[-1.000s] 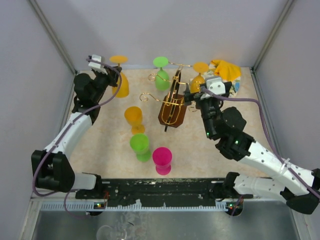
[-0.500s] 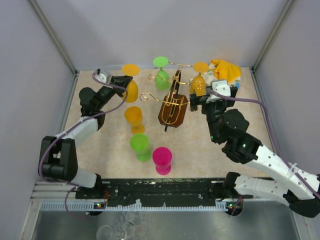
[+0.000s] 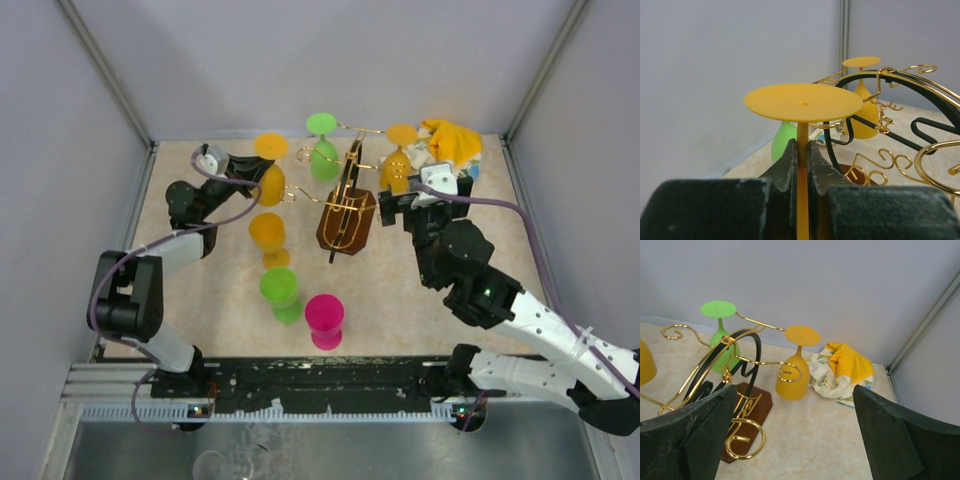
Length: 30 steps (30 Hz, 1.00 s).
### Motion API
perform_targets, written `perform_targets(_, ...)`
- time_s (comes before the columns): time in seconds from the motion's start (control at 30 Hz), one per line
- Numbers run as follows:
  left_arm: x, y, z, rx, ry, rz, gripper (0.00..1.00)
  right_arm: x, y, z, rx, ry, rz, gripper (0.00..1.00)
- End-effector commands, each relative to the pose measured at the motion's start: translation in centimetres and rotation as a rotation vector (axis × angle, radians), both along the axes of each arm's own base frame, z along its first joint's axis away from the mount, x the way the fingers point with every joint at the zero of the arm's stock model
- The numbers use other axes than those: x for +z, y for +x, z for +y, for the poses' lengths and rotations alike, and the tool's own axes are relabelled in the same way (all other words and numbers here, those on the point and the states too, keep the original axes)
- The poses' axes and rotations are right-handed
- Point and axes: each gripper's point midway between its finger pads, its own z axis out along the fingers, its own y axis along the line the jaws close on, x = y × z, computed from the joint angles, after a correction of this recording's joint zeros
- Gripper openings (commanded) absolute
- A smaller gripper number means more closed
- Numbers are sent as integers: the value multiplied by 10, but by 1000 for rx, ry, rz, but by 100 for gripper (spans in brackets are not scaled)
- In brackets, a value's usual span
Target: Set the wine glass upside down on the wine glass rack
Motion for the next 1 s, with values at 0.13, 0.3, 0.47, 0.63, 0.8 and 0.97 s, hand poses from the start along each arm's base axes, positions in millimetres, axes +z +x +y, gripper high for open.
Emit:
perform_targets(0.13,-9,-10,-17,-65,-9,-51,0,5,-3,-5,-10,12,-11,99)
perform_targets(0.3,-12,-10,-28,-94,-35,-59,0,3,-4,-9,-17,10,-3,99)
perform_targets(0.47,-16,-9,-45,-119,-20,-61,0,1,-6,-13,-27,8,1,99)
perform_targets(0.63,-21,-9,-59,-137,-17,-58,0,0,-7,-14,-30,7,4,99)
perform_targets(0.8,-22,-7,-66,-165,-40,-49,0,-1,-7,-16,-35,8,5,99)
perform_targets(0.97,-27,-1,-74,-177,-41,-42,0,-1,-8,-17,-38,9,5,99)
